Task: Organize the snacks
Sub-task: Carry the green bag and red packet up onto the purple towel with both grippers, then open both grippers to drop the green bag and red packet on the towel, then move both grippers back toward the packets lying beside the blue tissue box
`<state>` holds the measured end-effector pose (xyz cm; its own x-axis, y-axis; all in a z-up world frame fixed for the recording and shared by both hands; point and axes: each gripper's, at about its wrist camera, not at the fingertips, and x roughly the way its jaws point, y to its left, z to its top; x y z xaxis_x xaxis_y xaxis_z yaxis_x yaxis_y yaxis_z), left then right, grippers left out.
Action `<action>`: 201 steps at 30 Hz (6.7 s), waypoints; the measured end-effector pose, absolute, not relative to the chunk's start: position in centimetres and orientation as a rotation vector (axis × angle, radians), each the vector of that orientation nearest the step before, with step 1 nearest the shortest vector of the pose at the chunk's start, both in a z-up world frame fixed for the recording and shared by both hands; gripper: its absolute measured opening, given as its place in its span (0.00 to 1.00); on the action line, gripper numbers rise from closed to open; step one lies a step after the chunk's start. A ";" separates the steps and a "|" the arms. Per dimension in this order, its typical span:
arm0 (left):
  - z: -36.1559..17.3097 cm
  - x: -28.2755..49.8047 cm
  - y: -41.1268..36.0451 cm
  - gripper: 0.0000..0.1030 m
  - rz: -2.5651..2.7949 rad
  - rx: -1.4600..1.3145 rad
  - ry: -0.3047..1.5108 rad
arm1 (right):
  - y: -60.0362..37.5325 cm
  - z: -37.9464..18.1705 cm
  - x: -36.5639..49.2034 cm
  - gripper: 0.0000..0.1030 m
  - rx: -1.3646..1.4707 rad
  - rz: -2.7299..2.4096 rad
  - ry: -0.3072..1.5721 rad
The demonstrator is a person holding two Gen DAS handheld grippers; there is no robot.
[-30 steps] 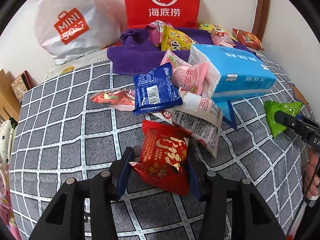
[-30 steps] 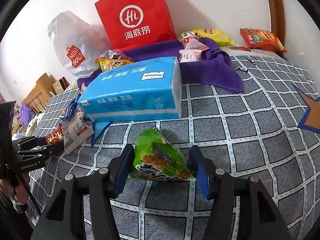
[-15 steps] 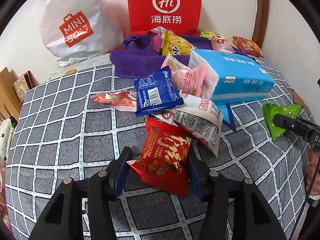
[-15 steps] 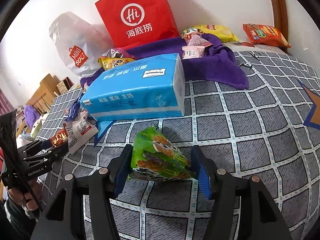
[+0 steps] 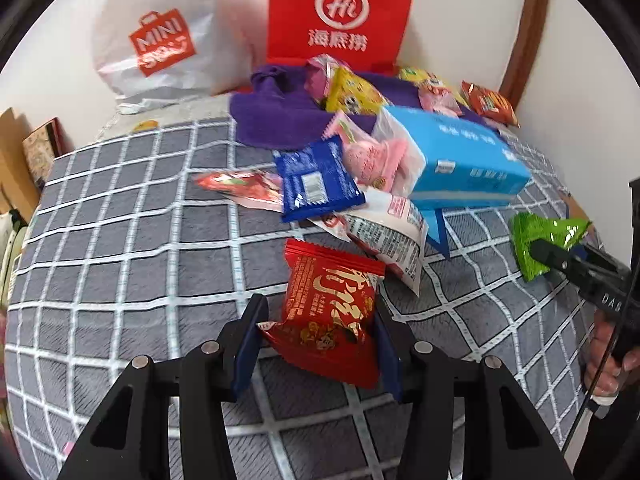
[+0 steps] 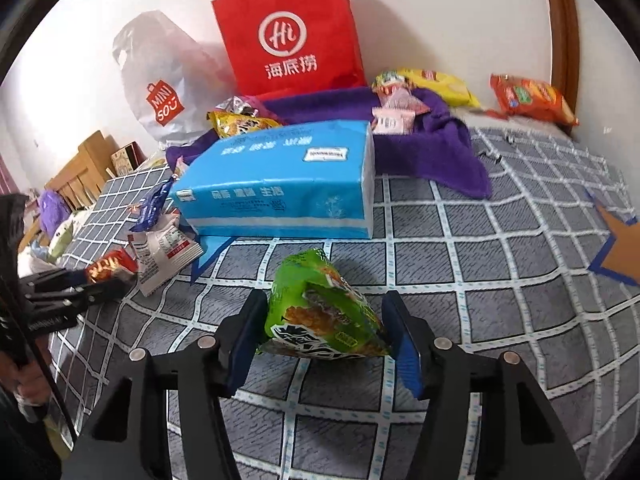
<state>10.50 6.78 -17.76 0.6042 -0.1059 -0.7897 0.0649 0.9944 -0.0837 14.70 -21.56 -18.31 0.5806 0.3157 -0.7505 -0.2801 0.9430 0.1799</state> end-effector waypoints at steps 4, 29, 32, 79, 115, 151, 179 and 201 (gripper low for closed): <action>-16.6 9.8 7.6 0.47 -0.111 -0.120 0.919 | -21.8 -17.0 13.9 0.57 0.061 0.354 0.869; -7.1 14.0 0.8 0.47 -0.201 -0.101 0.809 | -22.4 -5.5 17.0 0.57 0.010 0.256 0.760; -6.2 15.4 0.7 0.47 -0.193 -0.103 0.804 | -22.1 -4.5 18.5 0.57 -0.003 0.255 0.747; -7.5 34.7 3.7 0.47 -0.142 -0.177 0.860 | -18.4 -9.0 40.5 0.57 0.007 0.273 0.903; -10.8 36.9 3.3 0.48 -0.136 -0.170 0.986 | -19.3 -14.8 42.9 0.58 -0.020 0.179 1.109; -8.6 35.7 2.4 0.77 -0.141 -0.154 0.954 | -20.1 -9.4 40.3 0.59 0.017 0.146 0.972; -3.3 19.0 5.8 0.77 -0.051 -0.085 0.782 | -21.4 -3.5 21.8 0.68 0.041 0.078 0.833; -12.2 13.9 13.0 0.76 0.097 -0.124 0.918 | -12.2 -13.6 17.8 0.51 0.034 0.326 0.981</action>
